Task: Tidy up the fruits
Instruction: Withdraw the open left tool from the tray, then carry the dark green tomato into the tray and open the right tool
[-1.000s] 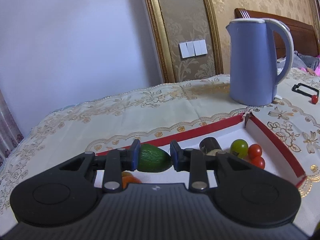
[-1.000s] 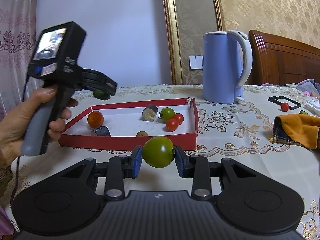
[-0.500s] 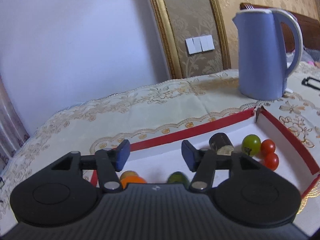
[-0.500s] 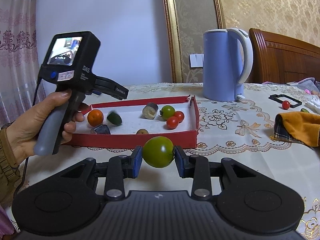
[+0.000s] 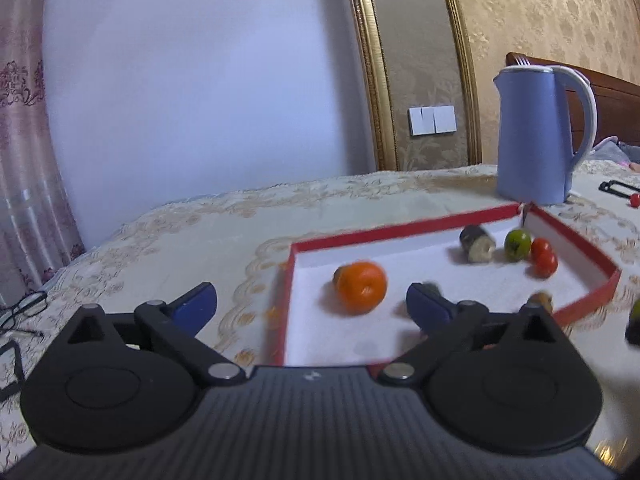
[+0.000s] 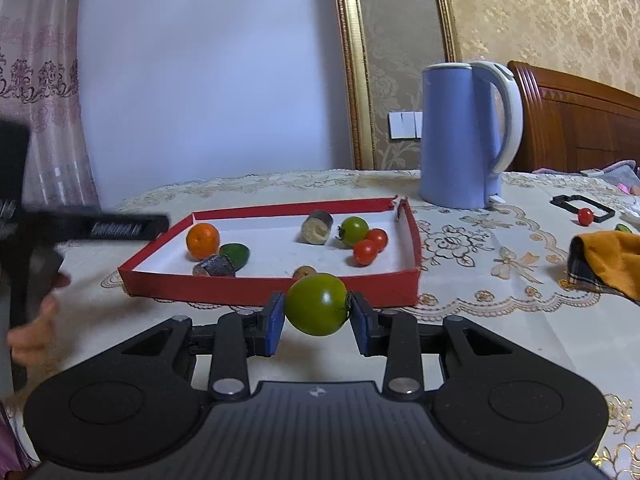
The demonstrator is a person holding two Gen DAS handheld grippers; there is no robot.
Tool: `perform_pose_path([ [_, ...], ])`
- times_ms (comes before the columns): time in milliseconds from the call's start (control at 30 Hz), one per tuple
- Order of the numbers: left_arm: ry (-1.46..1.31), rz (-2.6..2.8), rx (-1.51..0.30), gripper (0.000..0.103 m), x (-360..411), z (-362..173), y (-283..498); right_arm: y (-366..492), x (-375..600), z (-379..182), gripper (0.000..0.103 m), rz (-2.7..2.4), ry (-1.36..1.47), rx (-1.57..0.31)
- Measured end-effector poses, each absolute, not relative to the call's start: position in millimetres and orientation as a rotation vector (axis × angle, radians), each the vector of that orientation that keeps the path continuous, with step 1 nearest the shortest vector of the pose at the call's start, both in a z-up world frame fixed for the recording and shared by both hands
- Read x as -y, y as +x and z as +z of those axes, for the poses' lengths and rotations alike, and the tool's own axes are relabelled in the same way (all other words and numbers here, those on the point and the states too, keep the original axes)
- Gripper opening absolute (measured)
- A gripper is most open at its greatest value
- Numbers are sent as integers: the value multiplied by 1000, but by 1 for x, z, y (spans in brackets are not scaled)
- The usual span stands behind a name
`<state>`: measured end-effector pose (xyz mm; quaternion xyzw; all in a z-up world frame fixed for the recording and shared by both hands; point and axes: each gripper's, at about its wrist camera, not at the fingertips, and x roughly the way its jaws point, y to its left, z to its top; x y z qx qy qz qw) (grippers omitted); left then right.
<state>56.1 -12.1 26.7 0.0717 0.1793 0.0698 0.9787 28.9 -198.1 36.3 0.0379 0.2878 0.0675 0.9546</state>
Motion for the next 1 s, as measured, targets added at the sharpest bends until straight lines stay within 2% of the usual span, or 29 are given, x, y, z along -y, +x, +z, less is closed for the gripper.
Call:
perform_pose_path([
  [200,124,156,-387,102,-3,6,46,33,186,39,35,151,61,-579],
  [1000,71,153,-385,103,-11,5,44,75,171,43,35,163,37,-583],
])
